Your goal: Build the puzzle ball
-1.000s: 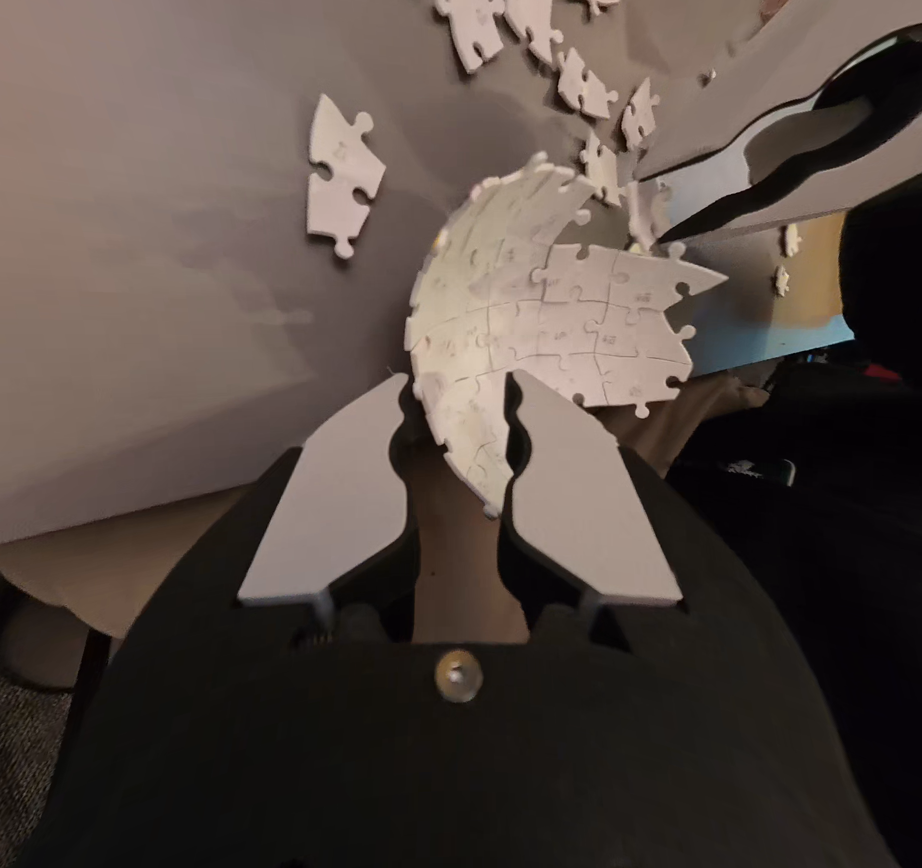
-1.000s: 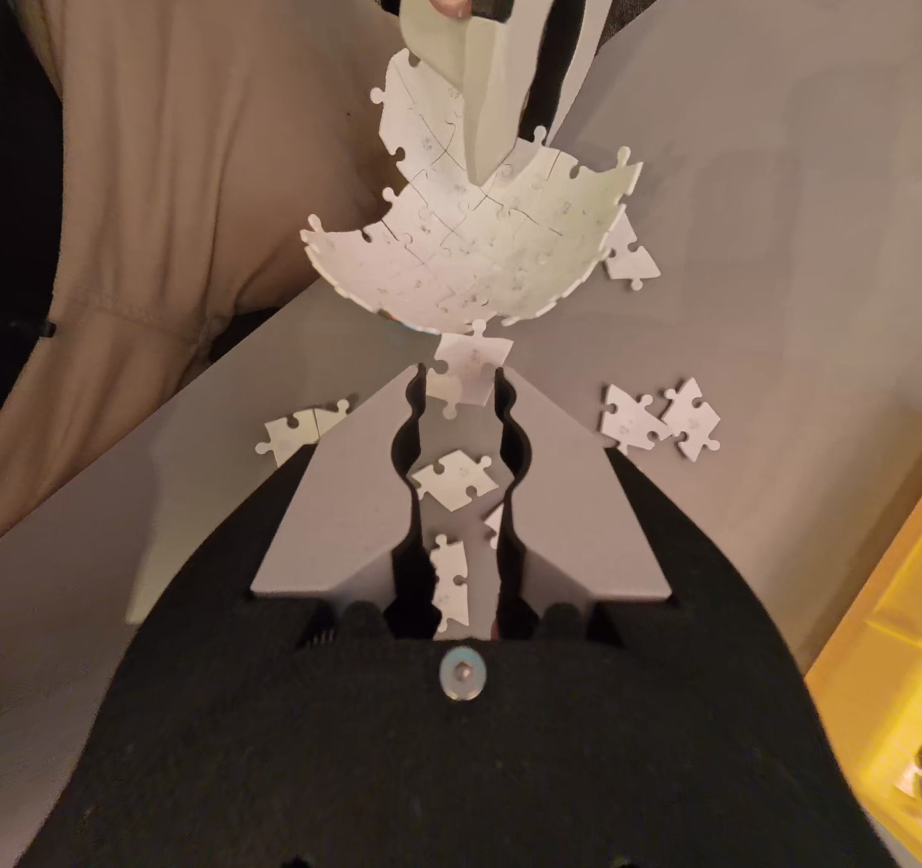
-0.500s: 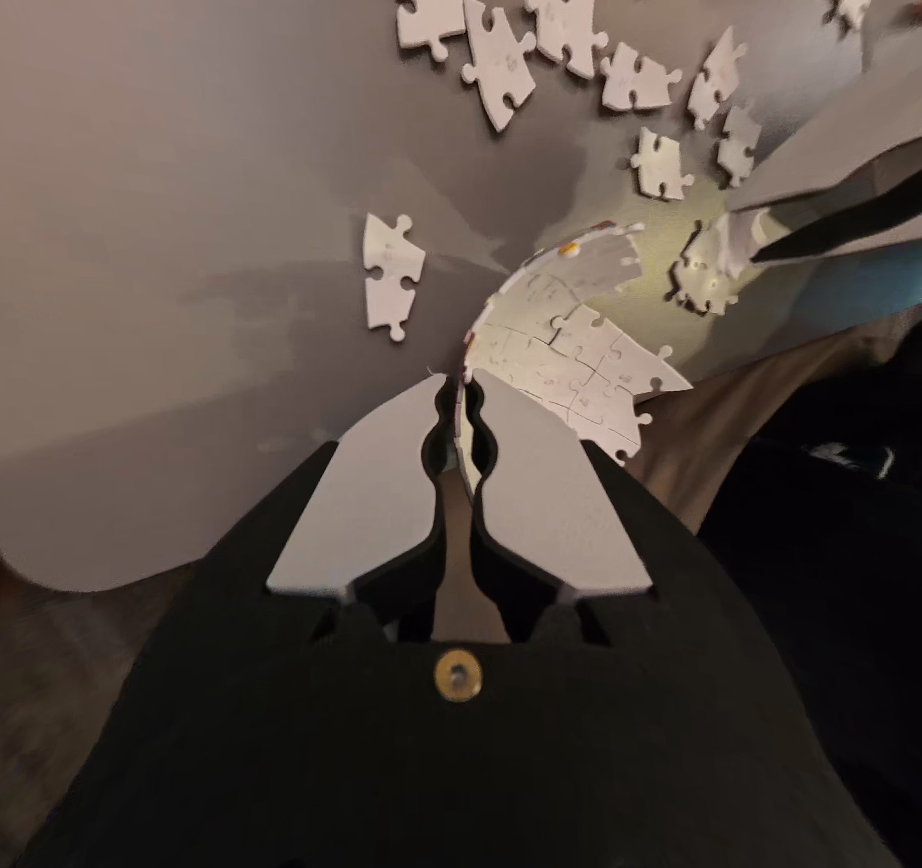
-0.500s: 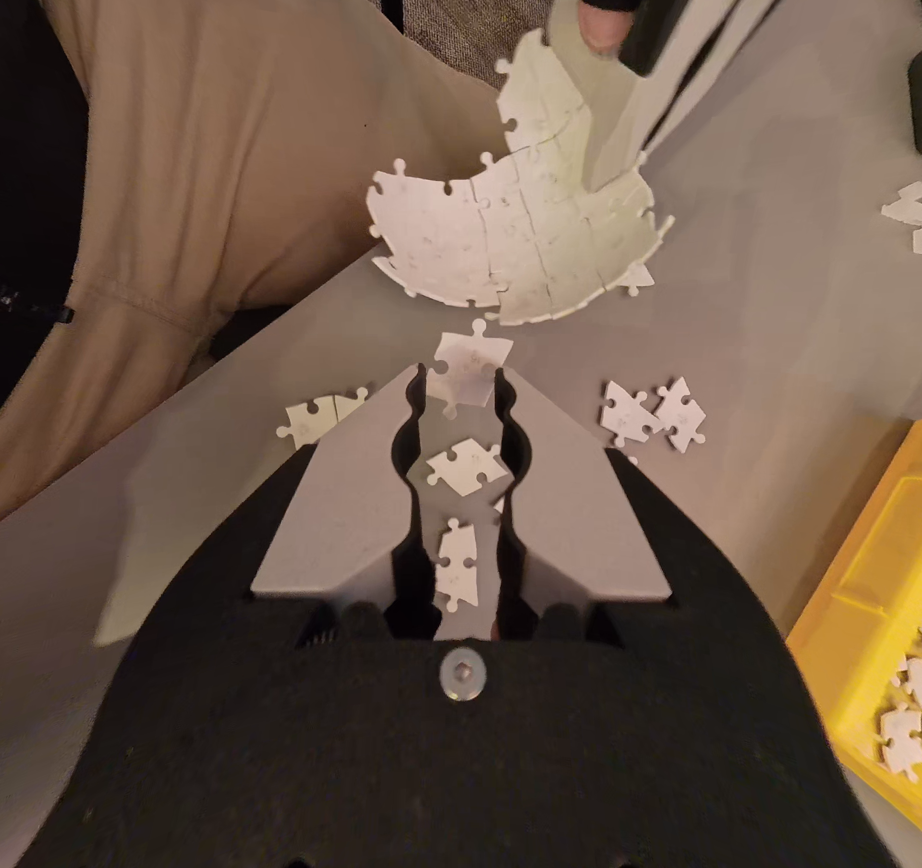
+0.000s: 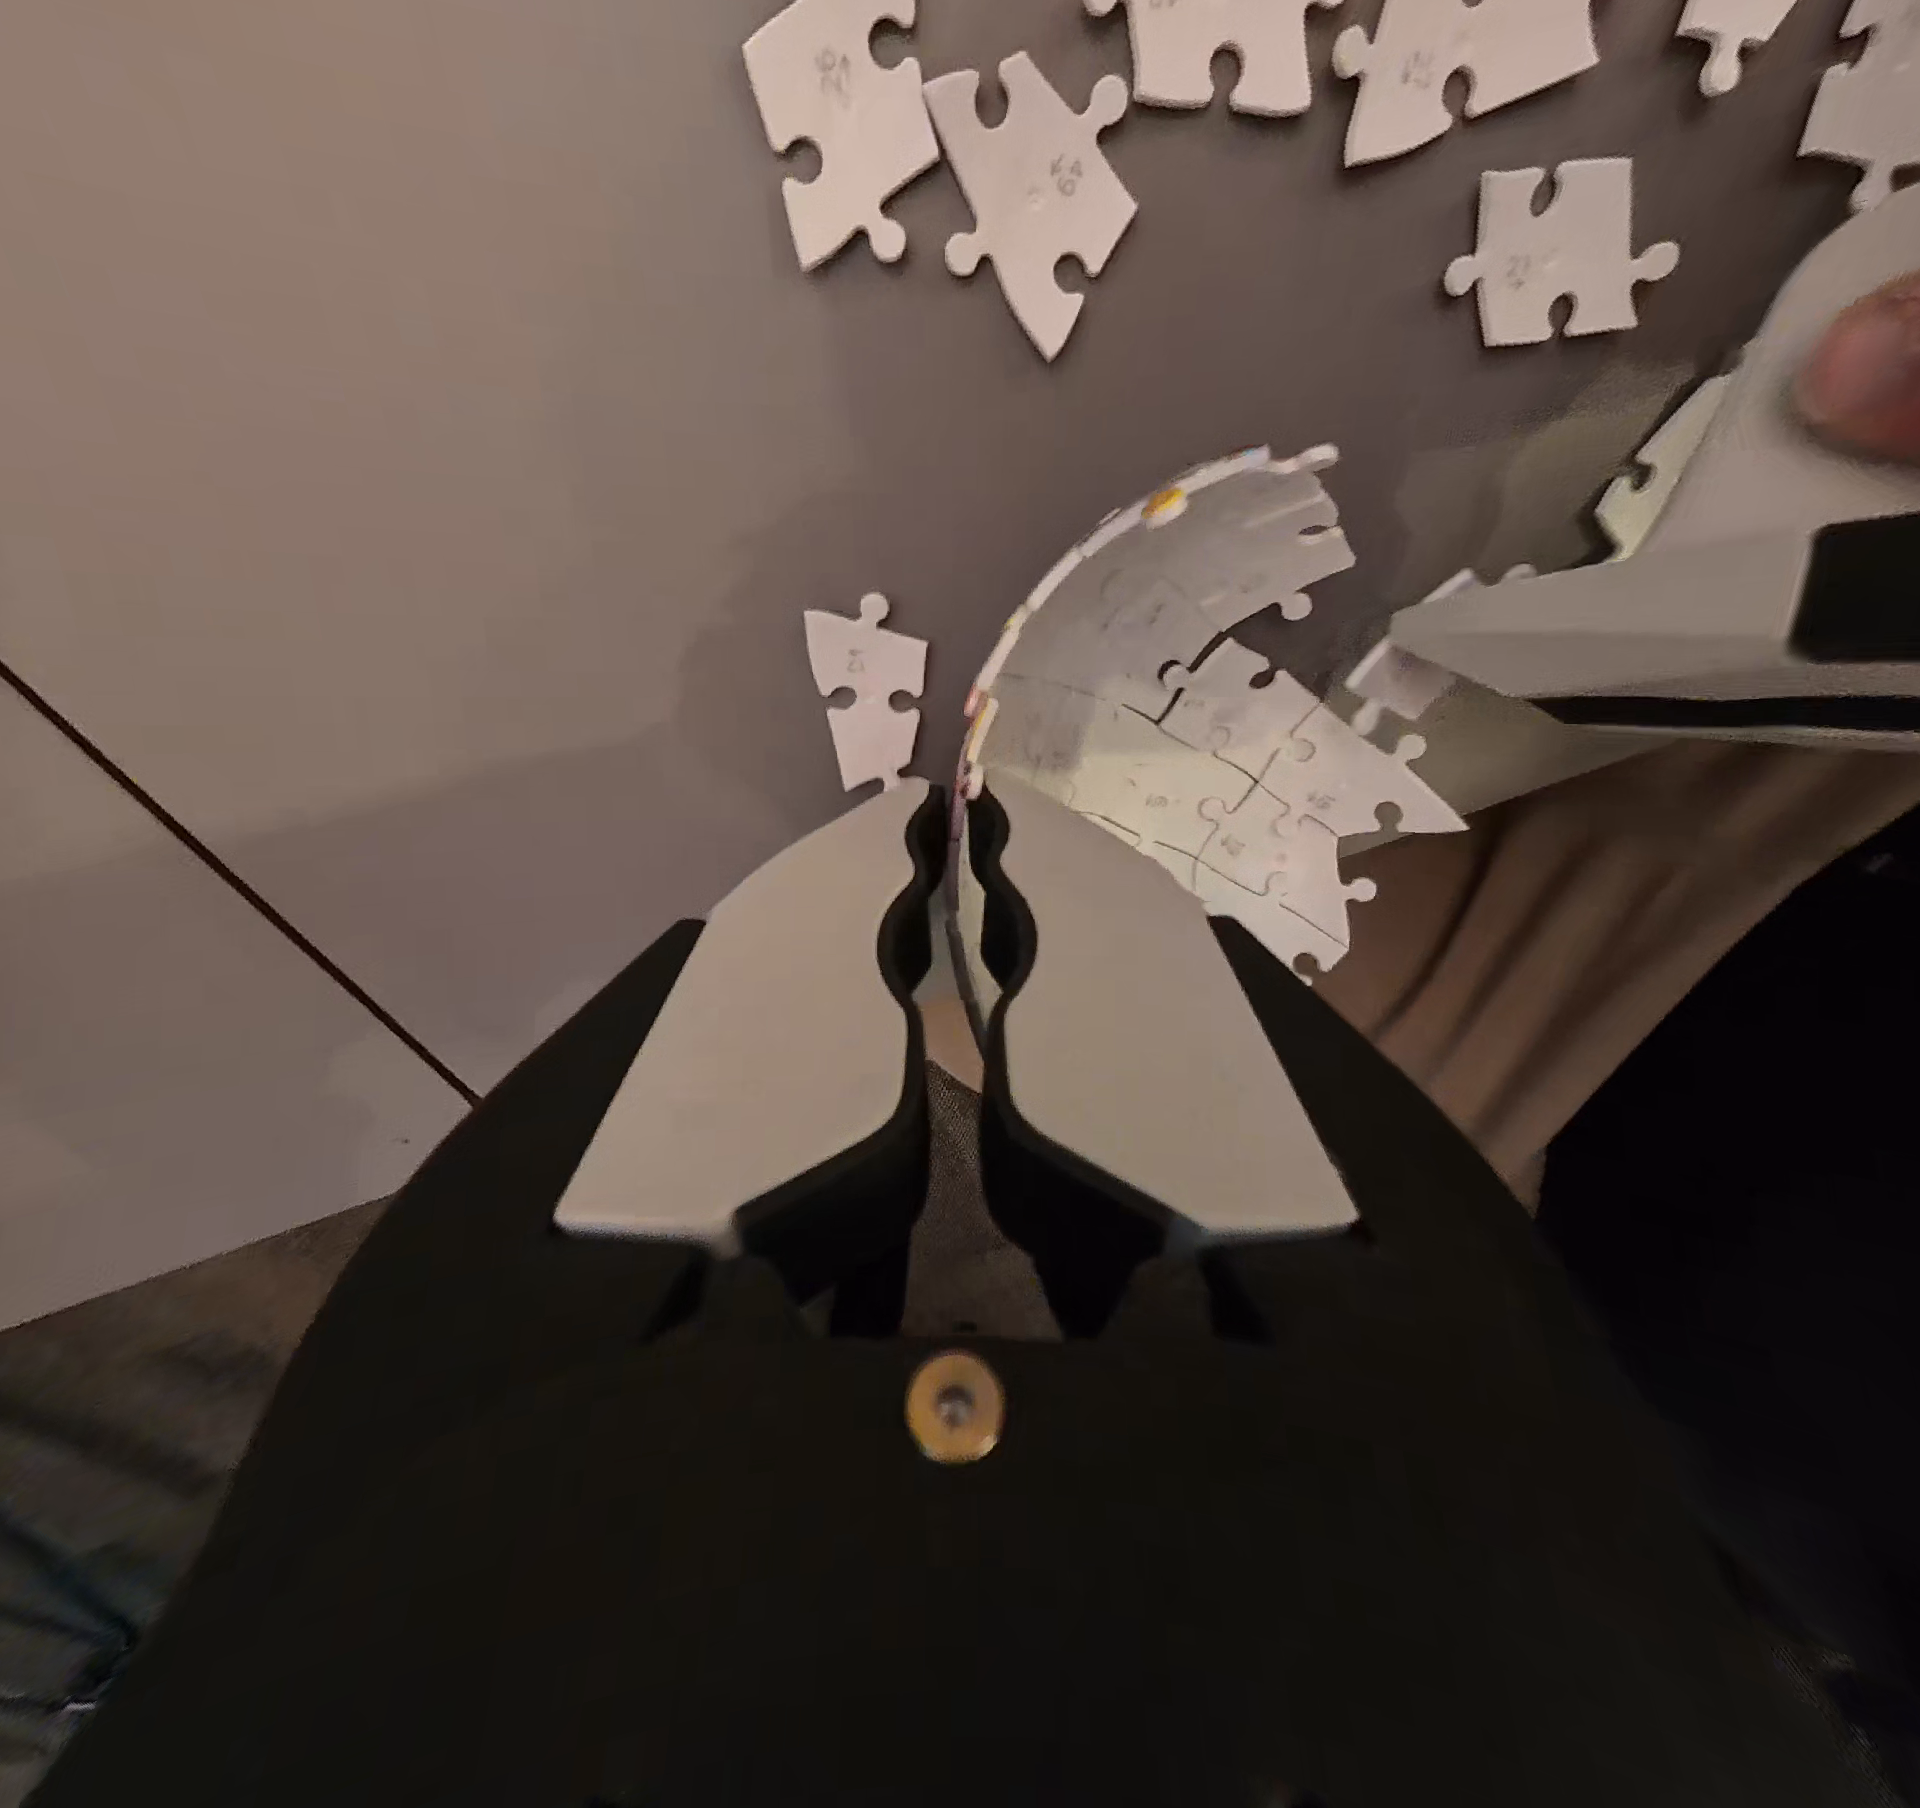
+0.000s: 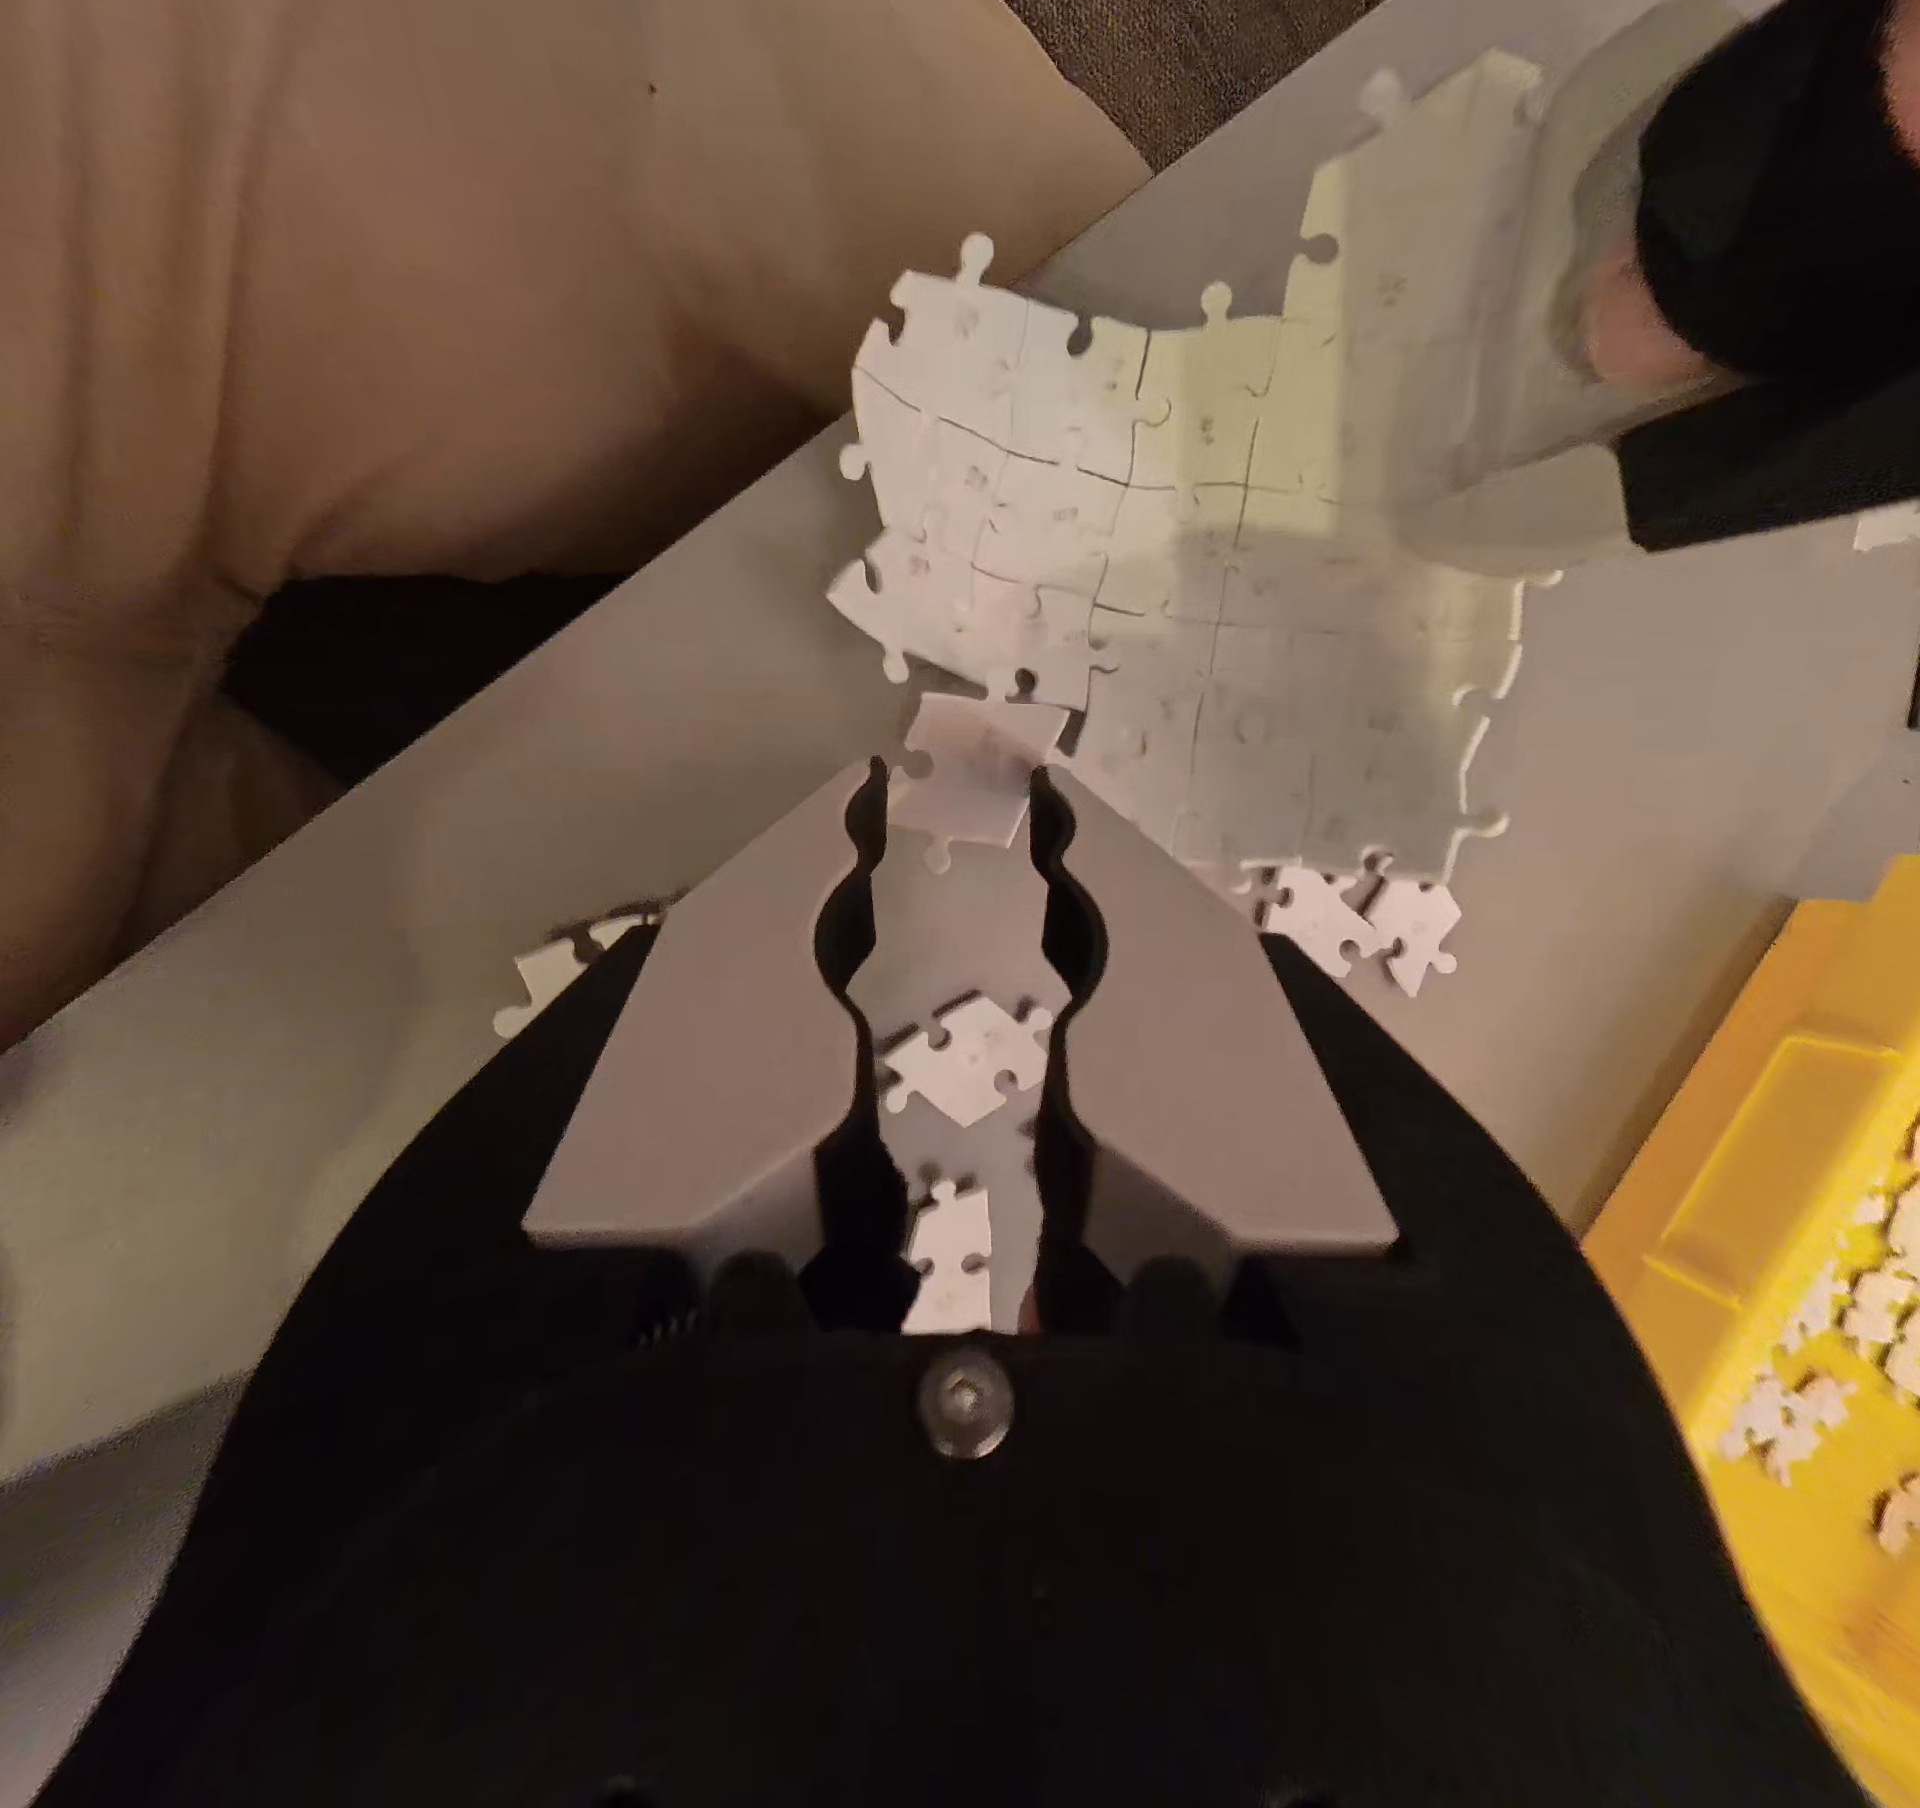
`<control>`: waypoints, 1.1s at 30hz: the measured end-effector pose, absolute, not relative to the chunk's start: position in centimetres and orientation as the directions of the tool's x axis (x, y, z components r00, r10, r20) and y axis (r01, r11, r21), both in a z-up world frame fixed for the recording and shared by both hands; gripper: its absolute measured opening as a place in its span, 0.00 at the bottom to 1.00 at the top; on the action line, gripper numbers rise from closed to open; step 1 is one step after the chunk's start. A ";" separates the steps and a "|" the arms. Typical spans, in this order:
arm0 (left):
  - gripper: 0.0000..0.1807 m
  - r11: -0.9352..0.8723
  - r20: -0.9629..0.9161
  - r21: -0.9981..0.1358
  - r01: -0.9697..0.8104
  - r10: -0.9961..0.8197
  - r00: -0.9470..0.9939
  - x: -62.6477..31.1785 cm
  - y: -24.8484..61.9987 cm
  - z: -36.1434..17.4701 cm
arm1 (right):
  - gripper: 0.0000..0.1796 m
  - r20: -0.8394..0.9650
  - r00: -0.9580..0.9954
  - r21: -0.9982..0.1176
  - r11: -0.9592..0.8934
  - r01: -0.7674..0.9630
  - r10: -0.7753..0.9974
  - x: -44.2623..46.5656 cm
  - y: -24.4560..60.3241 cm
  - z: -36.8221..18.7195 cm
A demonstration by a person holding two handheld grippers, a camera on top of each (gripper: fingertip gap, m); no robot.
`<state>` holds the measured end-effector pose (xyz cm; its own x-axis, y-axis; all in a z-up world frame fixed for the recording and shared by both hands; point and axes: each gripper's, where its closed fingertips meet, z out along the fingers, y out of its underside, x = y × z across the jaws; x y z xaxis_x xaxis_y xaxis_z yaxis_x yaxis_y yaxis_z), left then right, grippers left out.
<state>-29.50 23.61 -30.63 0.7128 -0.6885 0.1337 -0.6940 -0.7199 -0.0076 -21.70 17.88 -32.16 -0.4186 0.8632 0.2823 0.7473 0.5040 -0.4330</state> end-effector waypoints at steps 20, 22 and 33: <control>0.02 -0.694 0.082 0.024 -0.720 -0.716 0.693 -28.8 23.9 -30.4 | 0.16 0.279 -0.363 -0.395 0.450 0.801 0.889 -22.3 18.9 -33.1; 0.02 -0.695 0.073 0.025 -0.719 -0.716 0.694 -28.8 23.9 -30.4 | 0.15 0.262 -0.359 -0.432 0.442 0.786 0.896 -22.2 18.6 -32.6; 0.02 -0.699 0.039 0.004 -0.715 -0.714 0.699 -28.3 23.9 -30.3 | 0.00 0.283 -0.232 -0.516 0.352 0.781 0.931 -23.3 19.7 -33.4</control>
<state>-28.30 23.90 -30.26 0.6989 -0.7142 0.0386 -0.7148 -0.6993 0.0037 -23.32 19.69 -33.42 -0.2319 0.9306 0.2830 0.7811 0.3516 -0.5160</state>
